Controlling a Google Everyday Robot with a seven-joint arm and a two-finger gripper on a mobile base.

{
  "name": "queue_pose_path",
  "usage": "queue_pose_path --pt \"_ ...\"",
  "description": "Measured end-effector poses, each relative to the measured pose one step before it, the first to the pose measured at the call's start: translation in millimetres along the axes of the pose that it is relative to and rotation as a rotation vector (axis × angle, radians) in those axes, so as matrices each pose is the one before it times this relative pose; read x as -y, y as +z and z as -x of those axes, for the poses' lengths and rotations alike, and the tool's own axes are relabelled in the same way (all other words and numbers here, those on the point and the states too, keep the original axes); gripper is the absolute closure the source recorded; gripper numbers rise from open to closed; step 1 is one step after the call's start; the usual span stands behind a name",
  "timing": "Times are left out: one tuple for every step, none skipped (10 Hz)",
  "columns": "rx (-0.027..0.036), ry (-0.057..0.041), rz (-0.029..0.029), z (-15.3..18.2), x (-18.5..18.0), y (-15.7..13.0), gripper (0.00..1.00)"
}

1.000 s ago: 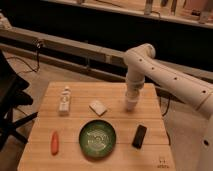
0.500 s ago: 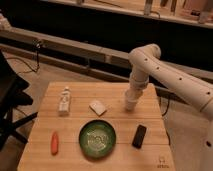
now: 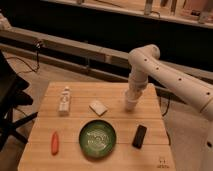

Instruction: Move the arm in a circular motion

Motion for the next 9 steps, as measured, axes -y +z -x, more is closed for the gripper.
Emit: queue_pose_path --pt "0.00376 -0.00325 -0.00102 1.74 1.82 0.75 1.00" --pt "0.00003 -0.00694 -0.00149 0.64 0.75 -0.37 1.00" --pt "0.00261 -0.02236 -0.00956 4.29 7.02 -3.17 1.00" --pt "0.00614 -0.02302 -0.01345 9.25 15.16 -3.31 1.00" --pt "0.00923 -0.02301 -0.01183 6.71 17.48 -2.94 1.00" --pt "0.01489 -0.02184 -0.01941 2.70 20.78 -3.81 1.00" --pt "0.01069 -0.01788 -0.01748 3.92 14.53 -2.55 1.00" --pt "0.00145 -0.00976 -0.01363 1.11 9.45 -0.72 1.00" --pt "-0.01968 0.00048 -0.01909 -8.12 11.77 -1.82 1.00"
